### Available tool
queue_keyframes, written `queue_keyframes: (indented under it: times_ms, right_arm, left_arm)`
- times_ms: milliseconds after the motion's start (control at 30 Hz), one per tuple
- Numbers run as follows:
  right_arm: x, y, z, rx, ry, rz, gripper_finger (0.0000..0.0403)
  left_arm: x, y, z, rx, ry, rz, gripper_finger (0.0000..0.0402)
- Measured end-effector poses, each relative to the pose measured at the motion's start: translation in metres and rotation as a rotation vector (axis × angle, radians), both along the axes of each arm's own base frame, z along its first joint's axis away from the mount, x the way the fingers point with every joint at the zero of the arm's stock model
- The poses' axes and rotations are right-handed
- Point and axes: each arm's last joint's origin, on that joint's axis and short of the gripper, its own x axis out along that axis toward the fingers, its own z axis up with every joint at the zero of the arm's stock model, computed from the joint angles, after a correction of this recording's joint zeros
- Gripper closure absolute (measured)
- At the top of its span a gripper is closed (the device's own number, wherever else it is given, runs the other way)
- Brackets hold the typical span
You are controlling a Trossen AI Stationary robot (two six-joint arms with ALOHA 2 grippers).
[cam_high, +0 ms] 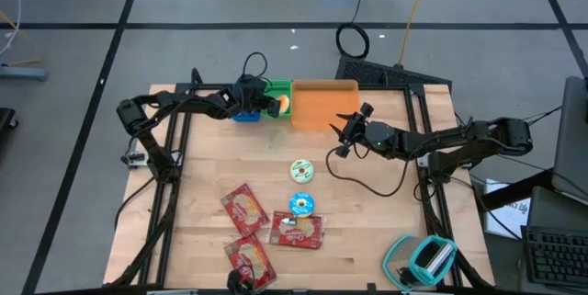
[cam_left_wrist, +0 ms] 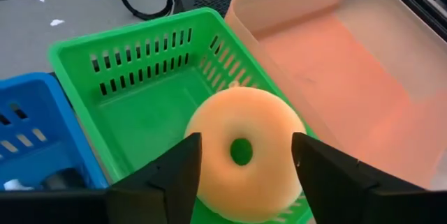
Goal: Pick & Place Food Item
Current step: Put the black donut into the green bin
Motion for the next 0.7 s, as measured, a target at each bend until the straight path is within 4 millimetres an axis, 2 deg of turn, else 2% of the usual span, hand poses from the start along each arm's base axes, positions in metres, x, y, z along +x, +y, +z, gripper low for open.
queue_keyframes:
  times_ms: [333,533,700]
  right_arm:
    - [0.0,0.0,0.0,0.008,-0.006,-0.002,0.0243]
    - [0.0,0.0,0.0,0.008,-0.006,-0.002,0.0243]
    - [0.0,0.0,0.001,0.007,-0.014,-0.002,0.0243]
  left_arm:
    - [0.001,-0.003,0.008,0.018,-0.027,-0.008,0.0165]
    - [0.012,-0.019,0.004,0.035,0.003,-0.064,0.0165]
    - [0.021,-0.035,0.005,0.147,0.078,-0.025,0.0165]
